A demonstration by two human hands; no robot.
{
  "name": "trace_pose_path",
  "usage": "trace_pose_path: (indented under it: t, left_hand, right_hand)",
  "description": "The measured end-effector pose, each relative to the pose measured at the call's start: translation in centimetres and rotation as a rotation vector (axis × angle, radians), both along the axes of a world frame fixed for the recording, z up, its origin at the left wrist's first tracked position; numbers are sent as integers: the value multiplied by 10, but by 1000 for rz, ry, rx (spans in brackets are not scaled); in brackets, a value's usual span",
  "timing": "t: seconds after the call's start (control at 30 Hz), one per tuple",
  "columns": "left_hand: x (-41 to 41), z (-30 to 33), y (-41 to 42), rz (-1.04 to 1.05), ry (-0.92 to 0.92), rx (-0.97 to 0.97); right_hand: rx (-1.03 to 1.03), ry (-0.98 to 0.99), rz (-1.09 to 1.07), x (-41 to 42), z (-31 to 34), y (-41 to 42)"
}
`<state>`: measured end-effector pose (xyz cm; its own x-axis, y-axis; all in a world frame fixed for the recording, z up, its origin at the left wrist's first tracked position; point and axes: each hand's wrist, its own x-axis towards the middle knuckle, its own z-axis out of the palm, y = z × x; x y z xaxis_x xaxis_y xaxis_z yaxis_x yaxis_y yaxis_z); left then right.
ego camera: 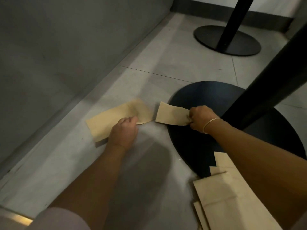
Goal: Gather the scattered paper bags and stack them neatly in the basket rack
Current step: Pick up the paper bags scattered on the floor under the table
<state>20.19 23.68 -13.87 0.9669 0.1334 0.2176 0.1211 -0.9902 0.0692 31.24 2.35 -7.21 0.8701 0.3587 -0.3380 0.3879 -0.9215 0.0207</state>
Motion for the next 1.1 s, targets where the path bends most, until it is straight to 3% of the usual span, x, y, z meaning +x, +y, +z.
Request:
trace_pose_path:
  t: [0.23, 0.4, 0.6, 0.77, 0.87, 1.1]
  left_hand:
    - [-16, 34, -27, 129, 217, -59]
    - [-32, 69, -76, 100, 80, -81]
    - [-56, 119, -147, -15, 115, -346]
    - [-63, 159, -177, -330, -189, -146]
    - [-67, 149, -196, -333, -289, -168]
    - [-111, 154, -268, -323, -336, -273]
  right_hand:
    - [253, -123, -143, -62, 8, -37]
    - [372, -278, -150, -115, 73, -63]
    - [185, -372, -56, -173, 150, -114]
    - [277, -477, -188, -177, 196, -175]
    - [357, -576, -237, -189, 200, -221]
    - [455, -687, -418, -246, 221, -327]
